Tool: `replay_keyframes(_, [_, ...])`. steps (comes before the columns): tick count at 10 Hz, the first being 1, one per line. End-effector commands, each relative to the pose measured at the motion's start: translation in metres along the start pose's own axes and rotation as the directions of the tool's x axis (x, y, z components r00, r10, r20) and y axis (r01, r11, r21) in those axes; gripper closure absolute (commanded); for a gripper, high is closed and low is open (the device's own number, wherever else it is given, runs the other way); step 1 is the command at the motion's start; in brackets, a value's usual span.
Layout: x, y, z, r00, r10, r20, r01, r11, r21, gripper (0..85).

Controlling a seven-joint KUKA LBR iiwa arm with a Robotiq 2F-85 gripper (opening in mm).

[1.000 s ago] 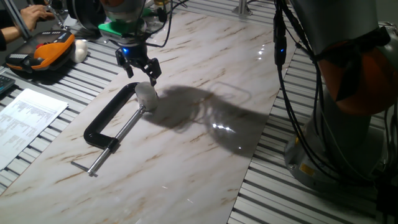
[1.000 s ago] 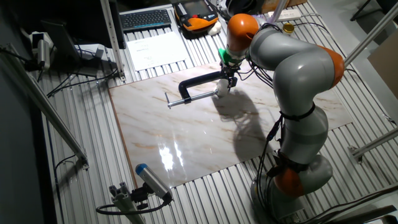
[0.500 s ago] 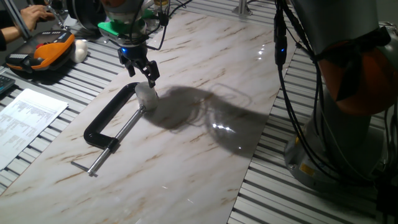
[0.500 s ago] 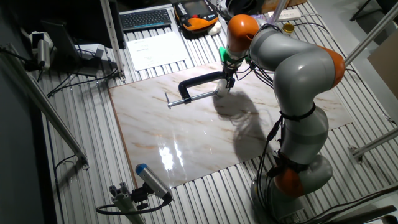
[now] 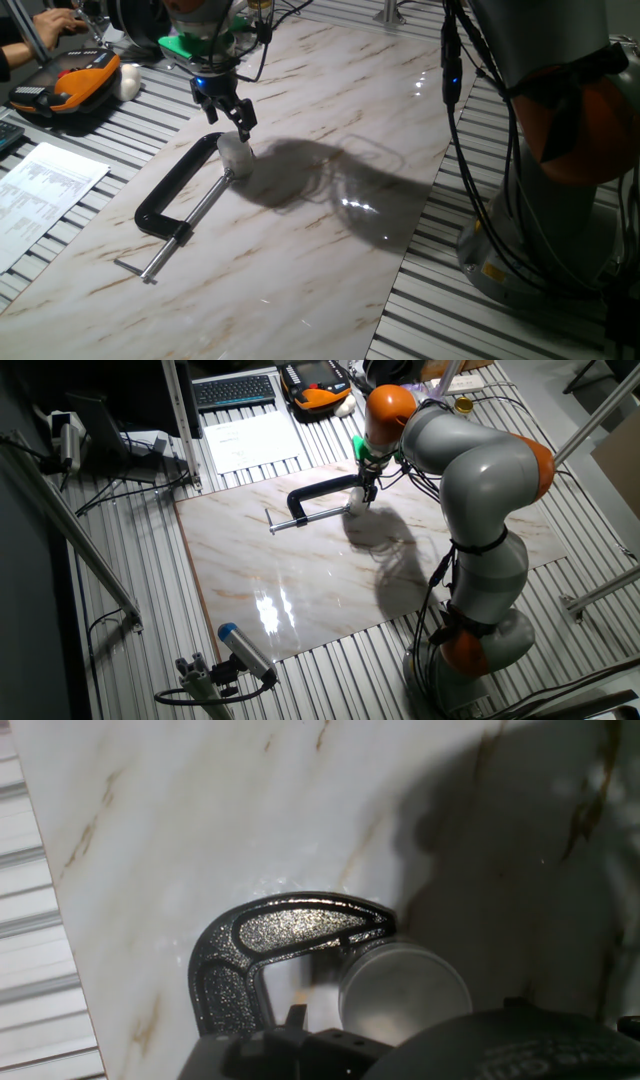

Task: Unscrew the lid from the jar

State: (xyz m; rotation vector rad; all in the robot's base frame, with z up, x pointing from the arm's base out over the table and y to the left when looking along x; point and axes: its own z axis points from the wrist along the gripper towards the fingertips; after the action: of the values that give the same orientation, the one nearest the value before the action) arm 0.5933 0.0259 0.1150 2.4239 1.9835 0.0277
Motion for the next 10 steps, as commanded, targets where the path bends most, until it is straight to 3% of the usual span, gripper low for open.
replay_keyframes(1, [0.000,0.000,0.000,1.000,-0.003,0.000,0.003,1.000,0.000,0.0])
replay_keyframes(5, [0.000,0.000,0.007,1.000,0.002,-0.015,-0.002,1.000,-0.016,0.0])
replay_keyframes(10, [0.000,0.000,0.014,1.000,0.006,-0.012,-0.006,1.000,-0.016,0.0])
